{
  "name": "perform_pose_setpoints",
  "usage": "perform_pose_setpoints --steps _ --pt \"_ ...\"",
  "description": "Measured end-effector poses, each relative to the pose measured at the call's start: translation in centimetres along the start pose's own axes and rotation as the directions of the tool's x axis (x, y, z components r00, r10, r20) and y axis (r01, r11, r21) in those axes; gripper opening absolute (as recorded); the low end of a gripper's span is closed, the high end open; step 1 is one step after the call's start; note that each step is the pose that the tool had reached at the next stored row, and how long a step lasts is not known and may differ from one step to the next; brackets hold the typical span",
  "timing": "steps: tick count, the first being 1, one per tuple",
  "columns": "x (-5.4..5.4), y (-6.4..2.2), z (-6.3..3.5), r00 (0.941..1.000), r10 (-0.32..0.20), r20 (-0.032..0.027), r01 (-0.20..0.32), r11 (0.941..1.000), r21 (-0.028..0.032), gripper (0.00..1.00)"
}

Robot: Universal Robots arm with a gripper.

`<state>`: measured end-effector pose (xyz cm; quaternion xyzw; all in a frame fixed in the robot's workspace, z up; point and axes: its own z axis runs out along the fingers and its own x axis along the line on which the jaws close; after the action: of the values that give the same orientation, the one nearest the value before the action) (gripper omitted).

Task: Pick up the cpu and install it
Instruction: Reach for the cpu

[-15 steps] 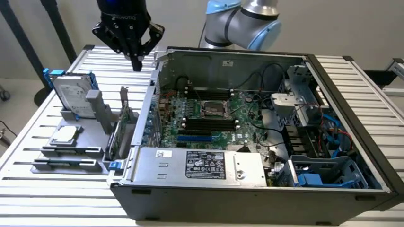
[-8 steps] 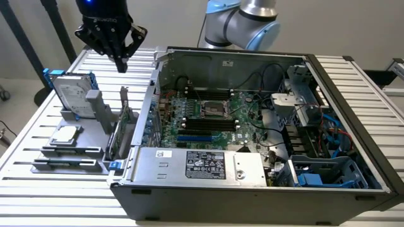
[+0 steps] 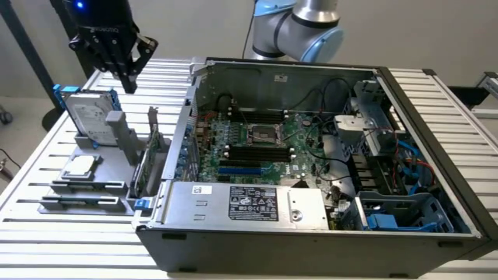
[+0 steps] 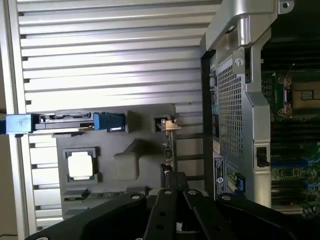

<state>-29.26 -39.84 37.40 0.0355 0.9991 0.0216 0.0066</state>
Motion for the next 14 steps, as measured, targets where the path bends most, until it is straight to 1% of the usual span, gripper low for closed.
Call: perform_pose_setpoints --steps 14 --pt "6.4 -0.47 1.24 1.0 0.0 -0.0033 0.0 1.0 0.006 0.11"
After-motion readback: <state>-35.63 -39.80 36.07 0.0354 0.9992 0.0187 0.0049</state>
